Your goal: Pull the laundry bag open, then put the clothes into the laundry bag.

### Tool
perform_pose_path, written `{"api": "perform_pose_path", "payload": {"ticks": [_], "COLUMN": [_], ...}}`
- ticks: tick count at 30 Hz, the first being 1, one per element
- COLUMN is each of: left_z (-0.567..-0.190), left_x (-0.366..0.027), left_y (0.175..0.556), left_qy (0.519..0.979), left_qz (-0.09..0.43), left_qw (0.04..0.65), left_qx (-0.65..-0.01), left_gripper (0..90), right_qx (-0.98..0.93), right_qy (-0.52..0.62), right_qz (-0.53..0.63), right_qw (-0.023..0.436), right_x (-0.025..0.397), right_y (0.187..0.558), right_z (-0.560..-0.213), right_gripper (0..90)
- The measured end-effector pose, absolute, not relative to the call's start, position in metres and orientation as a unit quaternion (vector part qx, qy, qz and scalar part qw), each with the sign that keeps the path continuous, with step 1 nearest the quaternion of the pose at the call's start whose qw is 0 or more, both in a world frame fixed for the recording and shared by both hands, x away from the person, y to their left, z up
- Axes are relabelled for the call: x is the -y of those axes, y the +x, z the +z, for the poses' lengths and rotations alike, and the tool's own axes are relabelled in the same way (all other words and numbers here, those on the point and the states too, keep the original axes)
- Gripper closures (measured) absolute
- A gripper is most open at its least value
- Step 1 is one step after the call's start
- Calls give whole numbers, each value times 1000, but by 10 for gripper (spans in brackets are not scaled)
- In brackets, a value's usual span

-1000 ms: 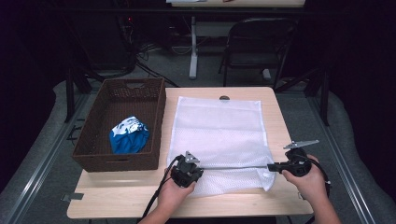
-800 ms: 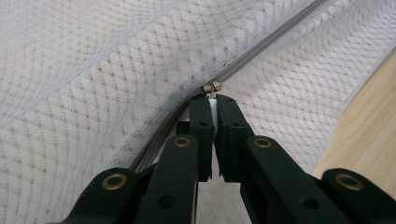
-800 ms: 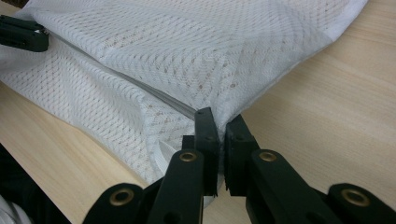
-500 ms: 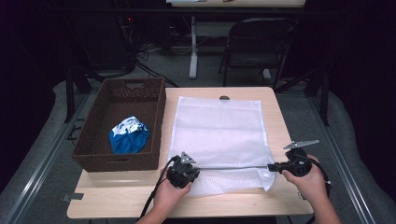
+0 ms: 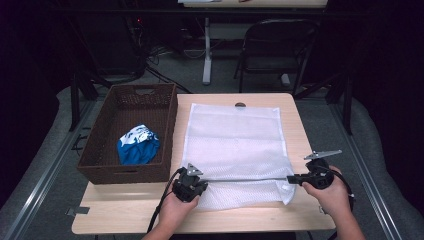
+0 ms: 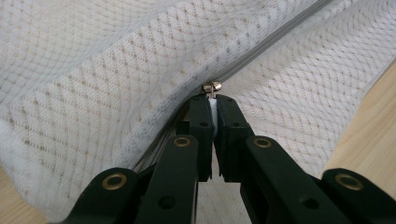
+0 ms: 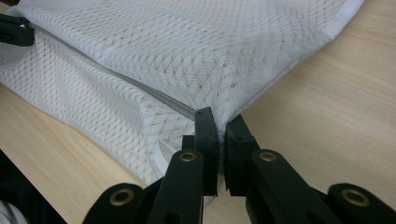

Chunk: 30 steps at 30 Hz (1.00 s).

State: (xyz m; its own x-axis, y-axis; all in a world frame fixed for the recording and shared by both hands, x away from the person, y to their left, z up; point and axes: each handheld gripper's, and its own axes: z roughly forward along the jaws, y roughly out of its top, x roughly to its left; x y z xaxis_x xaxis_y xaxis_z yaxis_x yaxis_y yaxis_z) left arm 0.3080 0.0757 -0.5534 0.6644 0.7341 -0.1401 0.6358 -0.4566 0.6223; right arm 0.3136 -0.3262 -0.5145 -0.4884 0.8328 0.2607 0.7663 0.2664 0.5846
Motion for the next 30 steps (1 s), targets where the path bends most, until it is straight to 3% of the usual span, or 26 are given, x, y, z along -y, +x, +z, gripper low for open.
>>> {"api": "perform_pose_path", "payload": {"ticks": [30], "left_z": [-553], "left_x": [-97], "left_y": [305], "left_qy": [842], "left_qz": [78], "left_qw": [328], "left_qx": [-421], "left_gripper": [868], "right_qx": [-790], "right_qy": [514], "right_qz": [331], "right_qw": [52], "right_x": [332], "right_y": [314], "right_z": [-515], "right_gripper": [860]}}
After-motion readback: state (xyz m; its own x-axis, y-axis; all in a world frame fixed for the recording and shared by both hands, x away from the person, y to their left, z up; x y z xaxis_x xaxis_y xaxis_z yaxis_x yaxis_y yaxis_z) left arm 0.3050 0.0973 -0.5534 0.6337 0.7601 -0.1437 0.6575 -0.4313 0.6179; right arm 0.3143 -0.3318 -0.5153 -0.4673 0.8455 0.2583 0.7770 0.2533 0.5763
